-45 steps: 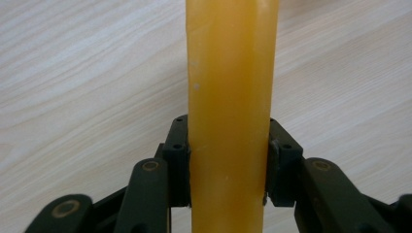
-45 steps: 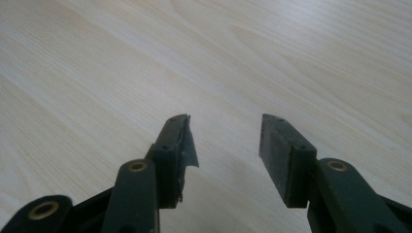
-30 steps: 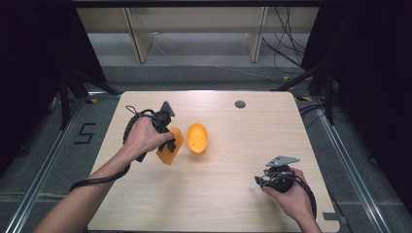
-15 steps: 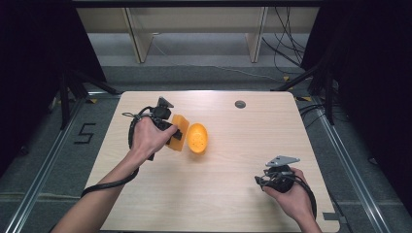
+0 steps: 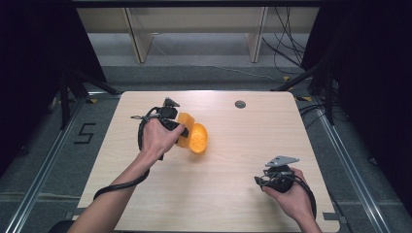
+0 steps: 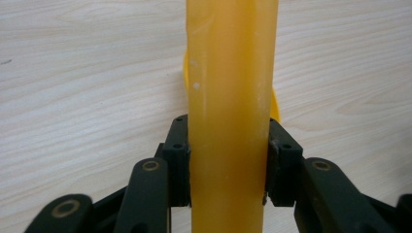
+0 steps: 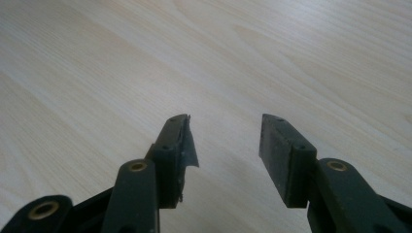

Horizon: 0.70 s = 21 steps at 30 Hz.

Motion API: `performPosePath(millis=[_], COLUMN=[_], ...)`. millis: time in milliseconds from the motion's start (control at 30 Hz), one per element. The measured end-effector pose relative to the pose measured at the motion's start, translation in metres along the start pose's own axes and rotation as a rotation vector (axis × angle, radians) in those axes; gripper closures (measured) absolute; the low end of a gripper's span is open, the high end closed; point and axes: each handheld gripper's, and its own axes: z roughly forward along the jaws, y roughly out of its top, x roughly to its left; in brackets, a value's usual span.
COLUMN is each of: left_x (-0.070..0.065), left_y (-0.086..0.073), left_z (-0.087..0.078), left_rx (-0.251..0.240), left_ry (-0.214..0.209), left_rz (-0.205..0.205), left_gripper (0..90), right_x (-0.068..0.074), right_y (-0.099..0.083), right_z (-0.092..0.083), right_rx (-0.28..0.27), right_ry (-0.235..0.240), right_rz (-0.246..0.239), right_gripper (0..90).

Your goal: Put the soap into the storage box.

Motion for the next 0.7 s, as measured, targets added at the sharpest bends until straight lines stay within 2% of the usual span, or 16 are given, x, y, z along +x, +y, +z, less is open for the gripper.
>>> performPosePath(millis=[67, 200, 467, 500, 633, 700], left_x=[-0.003, -0.007, -0.009, -0.01, -0.013, -0.013], left_y=[0.002, 0.006, 0.011, 0.012, 0.014, 0.015], left_z=[0.001, 0.005, 0.009, 0.01, 0.011, 0.012], left_rx=[0.013, 0.037, 0.065, 0.067, 0.088, 0.103], left_ry=[-0.005, -0.011, -0.007, -0.005, -0.001, 0.001], left_rz=[-0.002, -0.035, -0.044, -0.042, -0.053, -0.046], left_gripper=[60.8, 60.8, 60.8, 60.8, 60.8, 60.8], right_x=[-0.001, 0.0, 0.0, -0.001, -0.001, -0.001], right_y=[0.0, 0.0, 0.0, -0.001, -0.001, -0.001], right_z=[0.0, -0.001, 0.0, 0.0, 0.0, 0.0], right_rx=[-0.005, 0.003, 0.005, -0.001, 0.0, -0.001], right_ry=[-0.002, 0.003, 0.004, 0.001, 0.002, 0.002], right_rz=[-0.012, 0.01, 0.008, -0.009, -0.011, -0.011], right_gripper=[54.3, 54.4, 54.4, 54.4, 54.4, 54.3])
